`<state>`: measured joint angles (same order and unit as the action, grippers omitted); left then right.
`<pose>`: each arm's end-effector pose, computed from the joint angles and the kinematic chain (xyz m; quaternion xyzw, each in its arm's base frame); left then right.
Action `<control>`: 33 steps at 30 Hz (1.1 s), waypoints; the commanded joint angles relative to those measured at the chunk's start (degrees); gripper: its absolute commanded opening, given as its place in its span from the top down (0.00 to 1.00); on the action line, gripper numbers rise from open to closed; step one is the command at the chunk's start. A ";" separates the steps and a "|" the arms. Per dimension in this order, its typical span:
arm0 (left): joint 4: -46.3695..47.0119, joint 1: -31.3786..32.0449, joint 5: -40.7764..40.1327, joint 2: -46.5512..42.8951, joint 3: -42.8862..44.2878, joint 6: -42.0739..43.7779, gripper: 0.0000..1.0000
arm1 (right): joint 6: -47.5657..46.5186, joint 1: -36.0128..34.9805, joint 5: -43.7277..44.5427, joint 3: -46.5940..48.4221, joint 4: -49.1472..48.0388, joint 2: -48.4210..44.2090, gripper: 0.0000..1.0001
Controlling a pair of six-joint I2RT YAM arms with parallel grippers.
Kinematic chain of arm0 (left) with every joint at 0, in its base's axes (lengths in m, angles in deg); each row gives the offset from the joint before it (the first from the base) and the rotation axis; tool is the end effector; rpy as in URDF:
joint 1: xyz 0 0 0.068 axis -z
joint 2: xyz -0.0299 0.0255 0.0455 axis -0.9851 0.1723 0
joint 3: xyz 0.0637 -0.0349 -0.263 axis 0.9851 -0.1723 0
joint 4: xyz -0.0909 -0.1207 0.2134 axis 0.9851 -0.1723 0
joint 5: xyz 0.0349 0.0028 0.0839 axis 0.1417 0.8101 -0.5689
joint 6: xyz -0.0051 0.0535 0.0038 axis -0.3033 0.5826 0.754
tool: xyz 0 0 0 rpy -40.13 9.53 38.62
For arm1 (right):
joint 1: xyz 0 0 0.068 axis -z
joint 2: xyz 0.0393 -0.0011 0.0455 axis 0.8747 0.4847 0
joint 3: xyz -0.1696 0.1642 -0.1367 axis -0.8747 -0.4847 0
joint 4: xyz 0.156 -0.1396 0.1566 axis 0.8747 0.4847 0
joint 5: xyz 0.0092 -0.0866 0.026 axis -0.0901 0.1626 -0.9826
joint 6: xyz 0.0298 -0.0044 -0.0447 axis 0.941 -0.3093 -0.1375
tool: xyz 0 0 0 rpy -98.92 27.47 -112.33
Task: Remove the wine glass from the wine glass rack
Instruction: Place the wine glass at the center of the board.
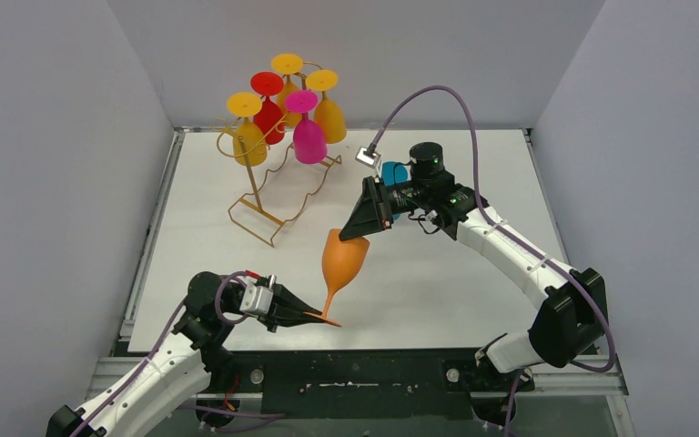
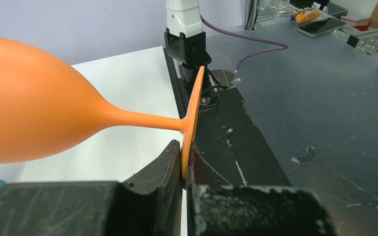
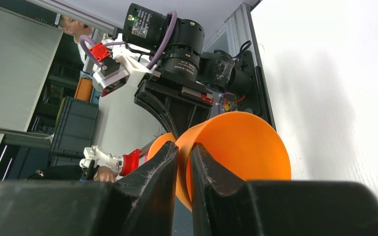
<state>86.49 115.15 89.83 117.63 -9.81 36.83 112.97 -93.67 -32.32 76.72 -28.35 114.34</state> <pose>0.0914 -0.1040 0.2553 0.5381 0.4006 -0.5572 0.4894 0.2502 0.2010 0.3504 -0.2849 0.6812 0.6723 0.0531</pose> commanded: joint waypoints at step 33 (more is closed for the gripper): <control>3.33 -0.18 -3.35 -1.98 -1.11 -1.80 0.96 | -1.73 -0.85 -3.26 2.23 -2.06 -1.35 1.00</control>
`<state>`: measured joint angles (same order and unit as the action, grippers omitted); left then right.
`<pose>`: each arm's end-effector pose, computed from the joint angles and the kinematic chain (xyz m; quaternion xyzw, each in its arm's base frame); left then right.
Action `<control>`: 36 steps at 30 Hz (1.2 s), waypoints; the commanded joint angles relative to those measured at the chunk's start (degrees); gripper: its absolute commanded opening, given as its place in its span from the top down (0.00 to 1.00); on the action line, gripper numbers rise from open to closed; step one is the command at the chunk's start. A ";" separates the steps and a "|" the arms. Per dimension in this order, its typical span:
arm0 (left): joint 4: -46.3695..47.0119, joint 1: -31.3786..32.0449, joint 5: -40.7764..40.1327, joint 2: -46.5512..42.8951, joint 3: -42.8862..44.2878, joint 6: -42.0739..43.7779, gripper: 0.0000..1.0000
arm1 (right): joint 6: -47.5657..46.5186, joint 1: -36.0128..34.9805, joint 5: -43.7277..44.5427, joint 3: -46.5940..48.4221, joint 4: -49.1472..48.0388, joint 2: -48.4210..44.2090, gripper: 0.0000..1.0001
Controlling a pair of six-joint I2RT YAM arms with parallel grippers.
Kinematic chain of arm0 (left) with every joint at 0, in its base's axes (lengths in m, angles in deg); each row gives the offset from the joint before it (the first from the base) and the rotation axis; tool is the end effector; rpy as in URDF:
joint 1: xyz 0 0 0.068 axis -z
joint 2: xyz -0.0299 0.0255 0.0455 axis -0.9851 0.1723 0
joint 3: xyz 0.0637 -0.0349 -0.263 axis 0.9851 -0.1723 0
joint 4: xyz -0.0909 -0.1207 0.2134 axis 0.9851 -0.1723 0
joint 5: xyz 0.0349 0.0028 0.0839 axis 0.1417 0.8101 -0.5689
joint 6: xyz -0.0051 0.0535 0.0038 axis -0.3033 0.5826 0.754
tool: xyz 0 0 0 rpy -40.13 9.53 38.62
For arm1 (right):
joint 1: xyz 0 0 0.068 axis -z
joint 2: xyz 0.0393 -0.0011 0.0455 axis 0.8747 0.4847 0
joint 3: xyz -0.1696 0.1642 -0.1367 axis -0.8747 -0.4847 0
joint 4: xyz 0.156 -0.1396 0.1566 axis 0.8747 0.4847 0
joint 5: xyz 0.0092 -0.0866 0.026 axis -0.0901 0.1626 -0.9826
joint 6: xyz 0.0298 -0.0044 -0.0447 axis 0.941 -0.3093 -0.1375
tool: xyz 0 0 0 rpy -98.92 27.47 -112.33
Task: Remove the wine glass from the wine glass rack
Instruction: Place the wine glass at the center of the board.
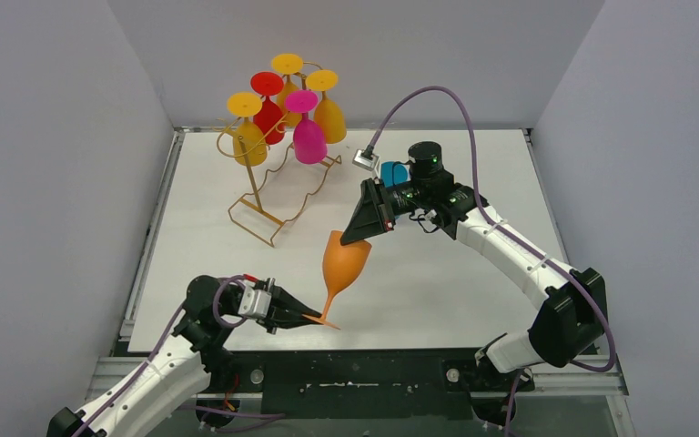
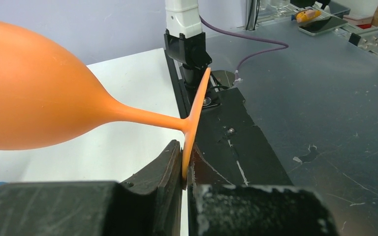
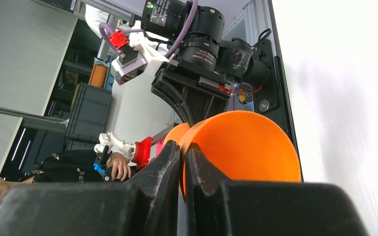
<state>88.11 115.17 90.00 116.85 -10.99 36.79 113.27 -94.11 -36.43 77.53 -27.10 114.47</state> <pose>0.0892 -0.1026 0.2523 0.5407 0.3923 -0.5556 0.4950 0.2465 0.2023 0.3535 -0.3007 0.6662 0.6822 0.0208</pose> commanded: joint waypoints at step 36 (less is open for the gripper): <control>-26.92 -0.42 -64.57 -11.85 7.37 2.18 0.19 | -29.56 -7.71 56.80 0.58 17.98 -12.25 1.00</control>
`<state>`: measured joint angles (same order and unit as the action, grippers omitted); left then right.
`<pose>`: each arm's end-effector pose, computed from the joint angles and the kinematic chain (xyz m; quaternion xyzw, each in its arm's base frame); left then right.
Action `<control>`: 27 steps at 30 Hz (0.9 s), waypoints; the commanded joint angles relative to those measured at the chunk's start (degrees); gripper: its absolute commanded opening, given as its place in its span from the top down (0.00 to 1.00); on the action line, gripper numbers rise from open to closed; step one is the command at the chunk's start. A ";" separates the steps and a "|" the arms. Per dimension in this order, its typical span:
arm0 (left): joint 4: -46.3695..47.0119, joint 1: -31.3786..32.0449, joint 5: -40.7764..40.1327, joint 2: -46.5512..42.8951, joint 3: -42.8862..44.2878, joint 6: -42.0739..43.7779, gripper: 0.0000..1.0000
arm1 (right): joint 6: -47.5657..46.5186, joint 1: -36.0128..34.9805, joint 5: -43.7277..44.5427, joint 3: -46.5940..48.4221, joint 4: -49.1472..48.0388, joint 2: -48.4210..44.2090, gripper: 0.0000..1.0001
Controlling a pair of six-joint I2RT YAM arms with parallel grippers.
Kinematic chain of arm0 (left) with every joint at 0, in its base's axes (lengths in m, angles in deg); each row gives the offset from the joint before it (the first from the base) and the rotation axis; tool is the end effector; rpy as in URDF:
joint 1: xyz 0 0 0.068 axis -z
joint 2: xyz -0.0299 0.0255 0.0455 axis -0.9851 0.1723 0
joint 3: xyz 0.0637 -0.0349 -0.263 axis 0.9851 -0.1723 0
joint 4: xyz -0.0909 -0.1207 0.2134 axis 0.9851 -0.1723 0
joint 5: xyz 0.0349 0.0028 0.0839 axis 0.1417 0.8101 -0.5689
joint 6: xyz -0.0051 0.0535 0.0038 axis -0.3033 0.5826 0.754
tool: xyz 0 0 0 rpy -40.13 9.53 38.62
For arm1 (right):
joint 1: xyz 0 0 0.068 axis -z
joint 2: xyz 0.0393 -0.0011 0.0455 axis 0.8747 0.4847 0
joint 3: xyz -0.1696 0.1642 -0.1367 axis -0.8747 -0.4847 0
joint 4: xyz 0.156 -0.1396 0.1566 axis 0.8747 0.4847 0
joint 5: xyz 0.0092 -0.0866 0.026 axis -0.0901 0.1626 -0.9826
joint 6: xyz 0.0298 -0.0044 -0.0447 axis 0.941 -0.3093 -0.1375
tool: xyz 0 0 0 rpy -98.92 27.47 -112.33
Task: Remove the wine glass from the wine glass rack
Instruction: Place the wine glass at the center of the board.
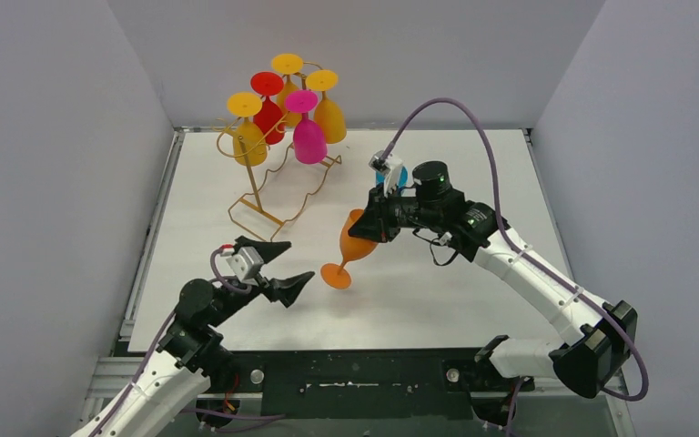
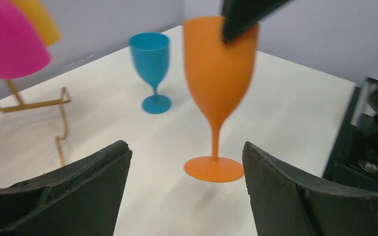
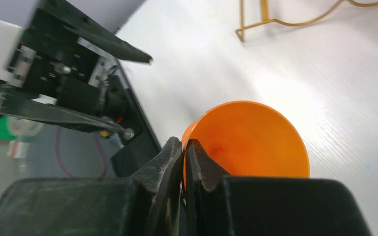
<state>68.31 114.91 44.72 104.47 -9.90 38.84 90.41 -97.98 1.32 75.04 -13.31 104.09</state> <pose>0.0968 -0.0830 0.2537 0.2913 0.5832 -0.3762 0.6585 0.2109 0.1879 0.3617 -0.2938 0.7627 0.4992 0.2876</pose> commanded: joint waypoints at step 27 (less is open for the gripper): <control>-21.68 -0.21 -42.40 -0.04 12.71 -3.69 0.03 | 5.24 9.77 58.91 -6.76 0.48 -3.40 1.00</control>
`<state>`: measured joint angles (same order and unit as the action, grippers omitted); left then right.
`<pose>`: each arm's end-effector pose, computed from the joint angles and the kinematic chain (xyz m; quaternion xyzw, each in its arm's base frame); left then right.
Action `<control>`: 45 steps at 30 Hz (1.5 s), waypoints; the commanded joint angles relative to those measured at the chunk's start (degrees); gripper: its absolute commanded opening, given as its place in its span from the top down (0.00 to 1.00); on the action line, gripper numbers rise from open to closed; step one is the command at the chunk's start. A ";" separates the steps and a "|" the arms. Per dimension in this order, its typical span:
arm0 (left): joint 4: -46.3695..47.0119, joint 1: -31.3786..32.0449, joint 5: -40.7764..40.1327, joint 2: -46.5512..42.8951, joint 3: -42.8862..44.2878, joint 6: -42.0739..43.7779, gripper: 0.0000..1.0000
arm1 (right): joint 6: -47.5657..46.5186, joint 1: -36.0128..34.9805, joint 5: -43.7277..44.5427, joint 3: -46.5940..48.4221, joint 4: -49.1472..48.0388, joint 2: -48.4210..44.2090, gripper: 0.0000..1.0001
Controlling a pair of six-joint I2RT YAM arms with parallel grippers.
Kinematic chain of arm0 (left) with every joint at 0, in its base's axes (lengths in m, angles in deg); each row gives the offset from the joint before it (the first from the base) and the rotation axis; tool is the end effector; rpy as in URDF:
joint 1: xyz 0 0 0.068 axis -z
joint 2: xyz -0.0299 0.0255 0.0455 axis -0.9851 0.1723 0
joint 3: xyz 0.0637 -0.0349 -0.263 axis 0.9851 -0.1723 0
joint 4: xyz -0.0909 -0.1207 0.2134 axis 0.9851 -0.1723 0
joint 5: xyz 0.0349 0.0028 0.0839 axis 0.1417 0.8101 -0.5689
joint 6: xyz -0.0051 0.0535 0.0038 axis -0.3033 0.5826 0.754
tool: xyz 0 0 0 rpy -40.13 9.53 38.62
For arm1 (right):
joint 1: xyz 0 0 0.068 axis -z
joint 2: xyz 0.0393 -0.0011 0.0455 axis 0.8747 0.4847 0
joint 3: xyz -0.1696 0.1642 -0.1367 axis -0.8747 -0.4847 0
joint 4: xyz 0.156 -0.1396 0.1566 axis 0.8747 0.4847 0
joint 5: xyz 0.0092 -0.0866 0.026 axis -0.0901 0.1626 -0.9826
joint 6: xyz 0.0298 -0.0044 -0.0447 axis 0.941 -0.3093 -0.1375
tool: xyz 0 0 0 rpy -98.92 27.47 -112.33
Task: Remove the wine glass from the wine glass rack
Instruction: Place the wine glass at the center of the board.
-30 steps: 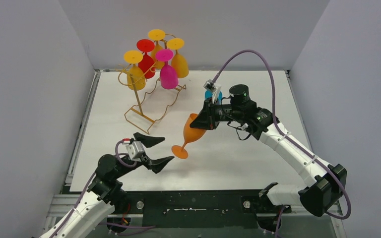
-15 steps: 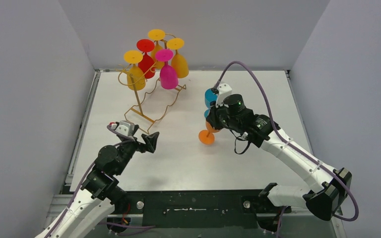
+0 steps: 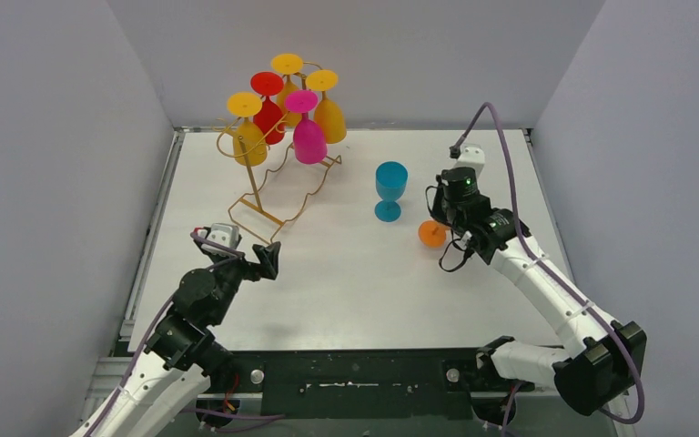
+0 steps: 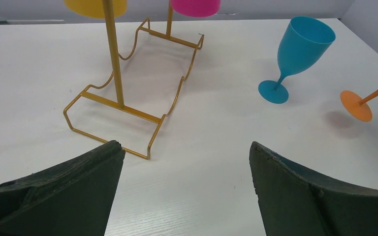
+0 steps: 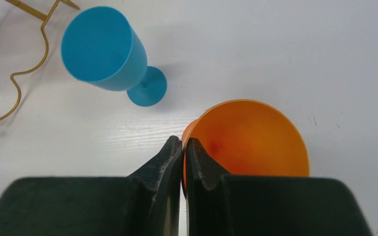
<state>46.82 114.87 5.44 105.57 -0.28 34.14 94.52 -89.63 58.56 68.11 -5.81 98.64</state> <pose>0.1069 -0.0609 0.2709 0.0416 0.7273 -0.1587 0.6664 0.2301 0.1142 0.3290 0.0371 0.8814 0.0927 0.4617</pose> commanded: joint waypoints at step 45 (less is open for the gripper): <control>-2.48 -0.16 -3.99 1.25 3.78 2.32 0.03 | -9.72 5.25 -5.00 15.85 -11.89 29.22 0.93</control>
<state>44.15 114.87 1.22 106.73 0.72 35.63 85.36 -84.60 54.28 82.23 -15.71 127.63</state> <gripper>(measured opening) 0.973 0.077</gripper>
